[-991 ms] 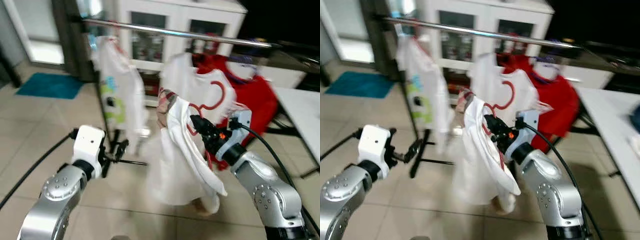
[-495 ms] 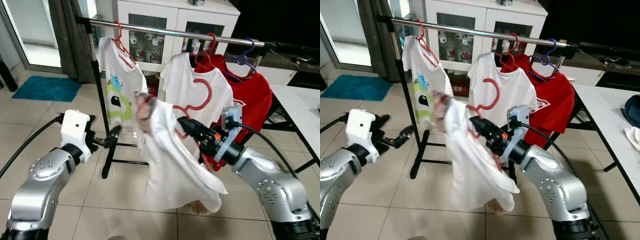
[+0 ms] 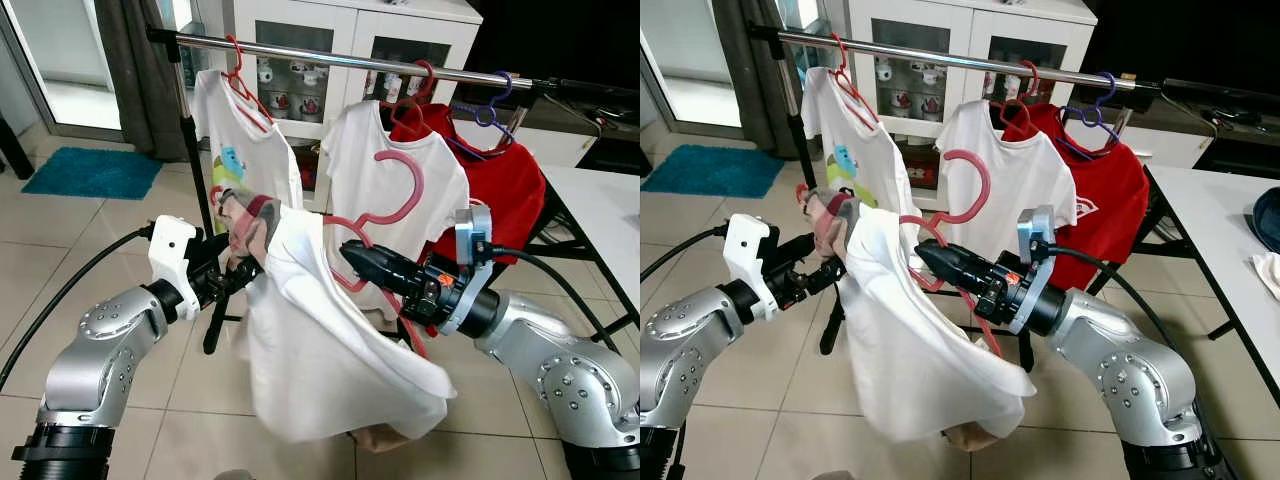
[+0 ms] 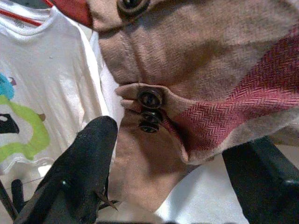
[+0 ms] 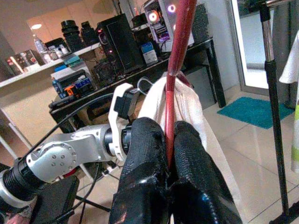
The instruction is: Hang hanger
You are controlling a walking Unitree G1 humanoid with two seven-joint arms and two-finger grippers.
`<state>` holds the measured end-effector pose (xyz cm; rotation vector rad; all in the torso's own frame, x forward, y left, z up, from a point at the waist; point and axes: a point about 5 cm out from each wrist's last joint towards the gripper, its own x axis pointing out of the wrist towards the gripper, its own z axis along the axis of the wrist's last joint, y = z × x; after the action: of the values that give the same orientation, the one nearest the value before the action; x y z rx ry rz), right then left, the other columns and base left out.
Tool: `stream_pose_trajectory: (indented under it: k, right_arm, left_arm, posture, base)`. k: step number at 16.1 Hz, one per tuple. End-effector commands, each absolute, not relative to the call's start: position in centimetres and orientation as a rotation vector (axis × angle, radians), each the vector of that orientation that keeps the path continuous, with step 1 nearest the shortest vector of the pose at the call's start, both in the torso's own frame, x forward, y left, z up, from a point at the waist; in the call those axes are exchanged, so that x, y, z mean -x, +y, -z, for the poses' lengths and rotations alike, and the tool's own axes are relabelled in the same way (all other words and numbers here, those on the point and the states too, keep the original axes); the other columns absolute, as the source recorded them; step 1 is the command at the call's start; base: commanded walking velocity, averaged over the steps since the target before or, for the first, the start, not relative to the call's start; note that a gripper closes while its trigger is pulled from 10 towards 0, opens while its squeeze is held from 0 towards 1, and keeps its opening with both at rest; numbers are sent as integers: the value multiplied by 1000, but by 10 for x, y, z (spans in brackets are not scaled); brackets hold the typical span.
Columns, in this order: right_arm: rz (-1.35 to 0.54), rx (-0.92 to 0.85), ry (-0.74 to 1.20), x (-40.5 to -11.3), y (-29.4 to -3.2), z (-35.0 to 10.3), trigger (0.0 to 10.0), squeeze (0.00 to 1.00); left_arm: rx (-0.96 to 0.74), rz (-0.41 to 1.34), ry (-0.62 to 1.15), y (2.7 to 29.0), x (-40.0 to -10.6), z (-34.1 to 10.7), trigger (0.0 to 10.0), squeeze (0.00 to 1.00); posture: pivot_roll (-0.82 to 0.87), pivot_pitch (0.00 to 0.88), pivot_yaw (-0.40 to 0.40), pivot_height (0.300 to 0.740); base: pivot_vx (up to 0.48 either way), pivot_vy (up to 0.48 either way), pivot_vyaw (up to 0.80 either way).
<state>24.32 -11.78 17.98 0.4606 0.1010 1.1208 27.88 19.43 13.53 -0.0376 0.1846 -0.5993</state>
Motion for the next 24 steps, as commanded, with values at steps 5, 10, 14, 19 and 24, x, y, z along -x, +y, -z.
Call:
stream_pose_trajectory:
  k: [5, 10, 14, 19, 24]
  right_arm:
    - [-1123, -461, 76, -243, -125, -188, 10000, 0]
    - [-1077, -439, 92, -247, -129, -183, 10000, 0]
    - [-1051, -423, 102, -248, -131, -180, 10000, 0]
    - [-991, -403, 121, -253, -134, -174, 10000, 0]
    - [-938, -306, 257, -255, -135, -150, 10000, 0]
  left_arm:
    - [26, 642, 123, 189, -277, -140, 0, 0]
    - [-64, 568, 126, 197, -274, -132, 0, 0]
    - [-74, 539, 85, 201, -274, -136, 0, 0]
    - [-98, 564, 40, 203, -275, -147, 0, 0]
    - [-268, 651, -14, 206, -285, -178, 0, 0]
  posture:
    - [-6, 0, -70, 740]
    - [-2, 0, -70, 740]
    - [-2, 0, -70, 740]
    - [-2, 0, -70, 740]
    - [11, 0, -80, 740]
  base:
    - [0, 0, 0]
    - [0, 0, 0]
    - [0, 0, 0]
    - [0, 0, 0]
    - [0, 0, 0]
